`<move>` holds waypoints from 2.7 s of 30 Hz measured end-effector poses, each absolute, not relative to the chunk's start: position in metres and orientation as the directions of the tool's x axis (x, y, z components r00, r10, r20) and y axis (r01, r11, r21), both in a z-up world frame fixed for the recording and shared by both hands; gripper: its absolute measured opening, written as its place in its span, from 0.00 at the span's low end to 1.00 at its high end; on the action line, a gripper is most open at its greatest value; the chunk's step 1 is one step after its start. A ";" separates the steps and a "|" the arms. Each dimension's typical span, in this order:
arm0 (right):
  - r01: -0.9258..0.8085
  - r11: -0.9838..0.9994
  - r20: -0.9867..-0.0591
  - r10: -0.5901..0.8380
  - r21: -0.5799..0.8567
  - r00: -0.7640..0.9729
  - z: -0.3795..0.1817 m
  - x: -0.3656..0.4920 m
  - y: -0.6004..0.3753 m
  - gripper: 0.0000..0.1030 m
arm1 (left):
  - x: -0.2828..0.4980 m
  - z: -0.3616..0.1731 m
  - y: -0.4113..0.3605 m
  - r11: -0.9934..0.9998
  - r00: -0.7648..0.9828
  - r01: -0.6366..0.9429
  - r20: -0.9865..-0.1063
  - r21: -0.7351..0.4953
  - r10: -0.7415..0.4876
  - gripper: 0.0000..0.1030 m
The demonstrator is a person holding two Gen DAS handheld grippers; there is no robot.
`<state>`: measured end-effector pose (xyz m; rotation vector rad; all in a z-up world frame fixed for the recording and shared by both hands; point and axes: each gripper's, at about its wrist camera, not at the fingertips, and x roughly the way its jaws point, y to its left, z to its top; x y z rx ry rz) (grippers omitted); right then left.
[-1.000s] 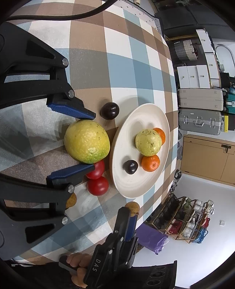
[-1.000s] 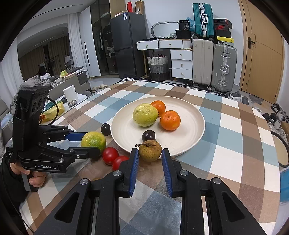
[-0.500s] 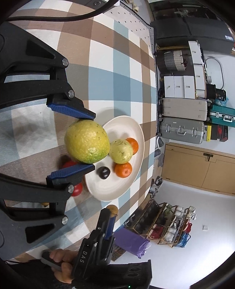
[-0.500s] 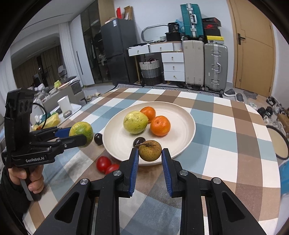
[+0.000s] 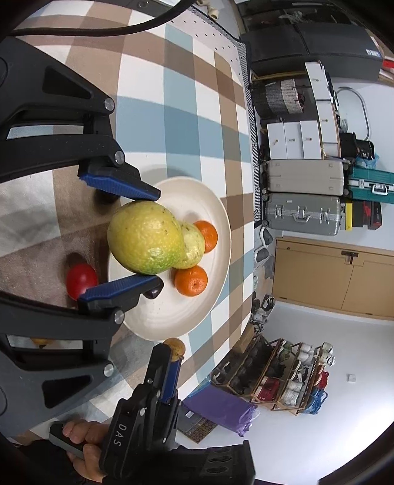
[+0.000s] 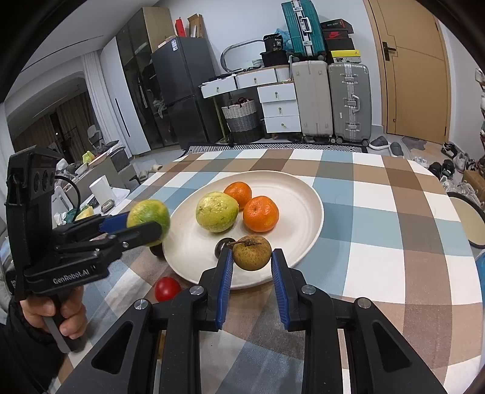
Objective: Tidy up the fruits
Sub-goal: 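Lift the pomelo over the plate with the left tool while the right tool carries the kiwi, then open the left tool to set the pomelo on the plate while the right tool drops the kiwi there, then reach the right tool to a red tomato and close on it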
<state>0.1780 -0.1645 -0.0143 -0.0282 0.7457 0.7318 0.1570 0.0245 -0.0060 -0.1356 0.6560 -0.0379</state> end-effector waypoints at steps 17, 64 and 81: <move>-0.595 0.768 -0.656 0.580 0.240 0.484 -0.026 0.187 -0.159 0.26 | 0.179 -0.018 0.013 0.992 0.777 0.021 -0.622 -0.121 -0.092 0.45; -0.611 0.766 -0.619 0.581 0.199 0.528 -0.020 0.172 -0.164 1.00 | 0.116 -0.012 0.036 0.994 0.793 -0.075 -0.610 -0.086 0.007 0.99; -0.672 0.711 -0.671 0.603 0.206 0.432 -0.024 0.157 -0.150 1.00 | 0.114 -0.012 0.030 0.994 0.784 -0.058 -0.620 -0.089 -0.010 0.99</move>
